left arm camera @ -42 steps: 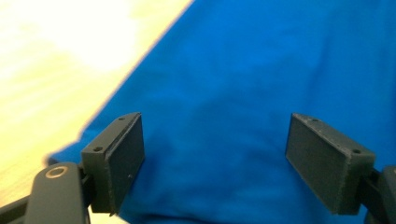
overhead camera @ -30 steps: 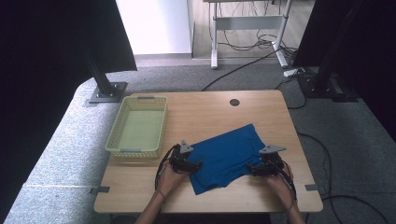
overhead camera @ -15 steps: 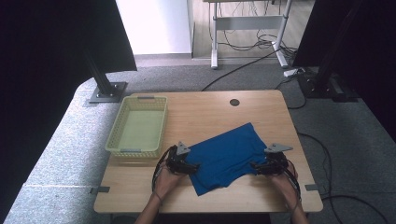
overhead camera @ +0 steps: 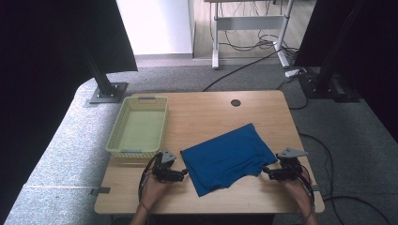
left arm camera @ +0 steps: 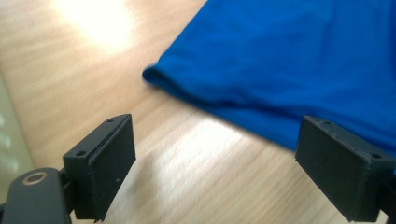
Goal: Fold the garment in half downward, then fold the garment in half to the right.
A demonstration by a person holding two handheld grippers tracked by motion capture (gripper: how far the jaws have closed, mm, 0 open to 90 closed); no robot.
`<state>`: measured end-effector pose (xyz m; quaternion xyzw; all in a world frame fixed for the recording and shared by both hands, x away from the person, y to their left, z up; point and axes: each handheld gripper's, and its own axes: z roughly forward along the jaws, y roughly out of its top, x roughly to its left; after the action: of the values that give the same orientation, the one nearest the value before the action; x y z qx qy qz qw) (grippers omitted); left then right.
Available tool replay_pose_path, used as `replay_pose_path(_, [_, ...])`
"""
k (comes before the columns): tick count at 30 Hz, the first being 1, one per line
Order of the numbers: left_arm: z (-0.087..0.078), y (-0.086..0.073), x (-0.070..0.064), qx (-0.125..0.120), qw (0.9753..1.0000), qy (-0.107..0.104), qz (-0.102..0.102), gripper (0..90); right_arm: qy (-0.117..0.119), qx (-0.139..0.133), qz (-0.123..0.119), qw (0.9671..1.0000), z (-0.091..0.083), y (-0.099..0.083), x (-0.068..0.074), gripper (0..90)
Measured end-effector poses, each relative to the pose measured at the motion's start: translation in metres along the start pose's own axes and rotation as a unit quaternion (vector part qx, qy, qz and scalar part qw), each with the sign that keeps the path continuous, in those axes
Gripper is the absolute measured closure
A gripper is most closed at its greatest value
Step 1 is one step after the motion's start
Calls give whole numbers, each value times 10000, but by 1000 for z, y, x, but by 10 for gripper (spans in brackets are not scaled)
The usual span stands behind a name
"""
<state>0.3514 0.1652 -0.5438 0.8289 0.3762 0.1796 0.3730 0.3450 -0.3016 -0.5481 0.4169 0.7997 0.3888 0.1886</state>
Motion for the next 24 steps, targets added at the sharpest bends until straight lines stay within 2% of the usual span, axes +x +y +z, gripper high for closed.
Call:
replay_pose_path(6, [1,-15,6,135,9998,107,-141,118,56,168,-7,9998,2,-11,-1,127])
replay_pose_path(9, [1,-15,5,161,9997,145,-85,111,-3,284,-93,9996,4,-15,-1,119])
replay_pose_path(17, [3,-15,6,257,9997,55,-10,40,-58,336,-40,9994,5,-15,-1,72])
replay_pose_path(24, [3,-14,6,230,9997,50,-11,52,-33,422,-54,9991,6,-14,0,5])
